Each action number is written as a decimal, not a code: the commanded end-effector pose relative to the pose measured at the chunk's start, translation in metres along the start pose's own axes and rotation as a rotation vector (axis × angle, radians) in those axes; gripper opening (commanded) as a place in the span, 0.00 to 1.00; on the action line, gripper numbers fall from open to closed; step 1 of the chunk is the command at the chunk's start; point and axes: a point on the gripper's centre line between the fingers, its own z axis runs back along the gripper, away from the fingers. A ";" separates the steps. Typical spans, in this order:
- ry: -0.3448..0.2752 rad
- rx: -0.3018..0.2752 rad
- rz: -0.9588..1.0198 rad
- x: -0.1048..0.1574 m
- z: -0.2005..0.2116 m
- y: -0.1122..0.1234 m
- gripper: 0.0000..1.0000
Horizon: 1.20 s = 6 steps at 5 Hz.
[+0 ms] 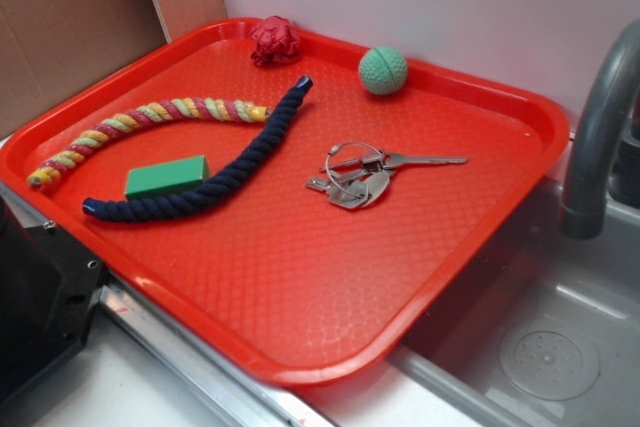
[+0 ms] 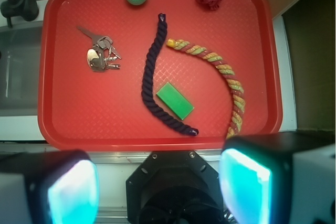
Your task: Grab the silver keys.
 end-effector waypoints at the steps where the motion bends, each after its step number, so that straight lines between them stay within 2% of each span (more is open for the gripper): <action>1: 0.000 0.000 0.000 0.000 0.000 0.000 1.00; 2: 0.059 -0.046 -0.083 0.022 -0.050 -0.046 1.00; 3: 0.016 -0.068 -0.068 0.041 -0.080 -0.075 1.00; 4: -0.027 -0.136 0.009 0.058 -0.123 -0.094 1.00; 6: -0.023 -0.109 -0.019 0.085 -0.184 -0.074 1.00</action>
